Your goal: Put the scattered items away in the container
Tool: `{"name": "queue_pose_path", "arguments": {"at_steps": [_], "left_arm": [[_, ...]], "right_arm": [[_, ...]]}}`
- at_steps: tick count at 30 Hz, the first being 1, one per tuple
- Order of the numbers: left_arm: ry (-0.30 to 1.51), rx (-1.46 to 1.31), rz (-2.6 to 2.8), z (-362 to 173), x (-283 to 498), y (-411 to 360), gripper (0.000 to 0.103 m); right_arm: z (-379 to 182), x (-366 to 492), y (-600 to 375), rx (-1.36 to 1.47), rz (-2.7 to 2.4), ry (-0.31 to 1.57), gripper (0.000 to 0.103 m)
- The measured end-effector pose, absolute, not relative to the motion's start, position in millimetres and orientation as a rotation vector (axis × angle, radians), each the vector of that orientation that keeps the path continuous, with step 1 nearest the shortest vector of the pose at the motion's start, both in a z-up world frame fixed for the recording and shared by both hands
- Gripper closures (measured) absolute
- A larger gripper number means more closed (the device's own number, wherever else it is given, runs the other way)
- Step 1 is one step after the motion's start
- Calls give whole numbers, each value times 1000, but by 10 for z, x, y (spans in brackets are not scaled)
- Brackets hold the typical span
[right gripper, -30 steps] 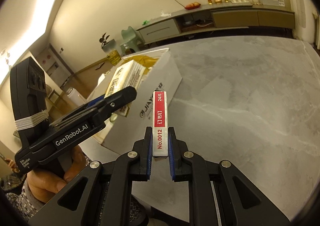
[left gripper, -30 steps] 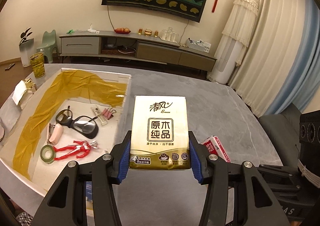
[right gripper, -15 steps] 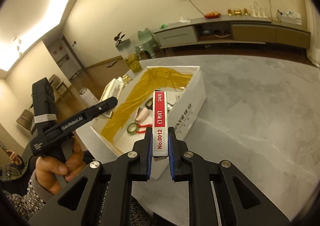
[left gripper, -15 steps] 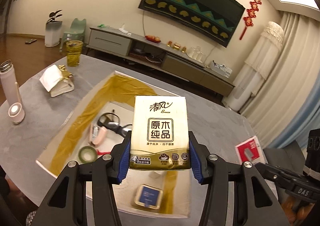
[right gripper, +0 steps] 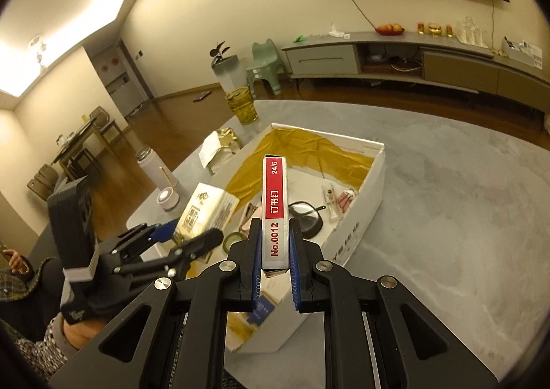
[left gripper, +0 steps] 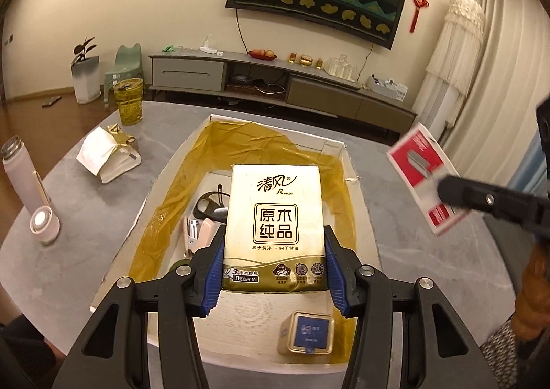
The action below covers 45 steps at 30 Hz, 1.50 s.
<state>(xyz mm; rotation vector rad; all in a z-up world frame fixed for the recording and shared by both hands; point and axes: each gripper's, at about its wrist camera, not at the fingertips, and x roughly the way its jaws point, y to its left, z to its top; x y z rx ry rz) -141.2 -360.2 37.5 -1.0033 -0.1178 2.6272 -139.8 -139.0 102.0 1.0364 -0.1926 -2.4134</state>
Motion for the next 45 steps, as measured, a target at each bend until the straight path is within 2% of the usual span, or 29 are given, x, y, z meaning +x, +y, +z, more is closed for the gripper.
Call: {"name": "queue_pose_path", "arguments": {"at_steps": [3,19,21,22,23,25,30,36,41,45], "left_arm": [[-60,-1018,2640,323,-1432,-3590,51],[-44,-1106,2537,78,-1677,-3558,50],[-29,-1112,2531,37,-1717,-3528,49],[-29,-1122,2537,14,-1739,-3527,49],[-36,-1130,2547,-7,-1755,-3539,47],[-73,-1144,2549,-40,-1775,-3589,42],[-138,-1153,2550,-59,-1735,-3730,42],[-145,-1137,2555,17,-1647,-3741,42],[-159,-1115,2571,149,-1533,-3796,42],[-168,-1110,2558,237,-1433,-3807,42]], "right_arm": [[957,-1607,-1496,1070,-2411,-144,88],[636,-2594,-2144,1186,-2369,107,88],[601,-2728,-2197,1161,-2387,132,85],[575,-2794,-2218,1152,-2394,149,80],[535,-2867,-2225,1164,-2399,159,65],[486,-2951,-2179,1184,-2410,131,61],[421,-2860,-2031,1207,-2388,102,61],[382,-2639,-1934,1245,-2353,156,61],[473,-2318,-1860,1230,-2339,288,61],[597,-2077,-1813,1210,-2349,397,55]]}}
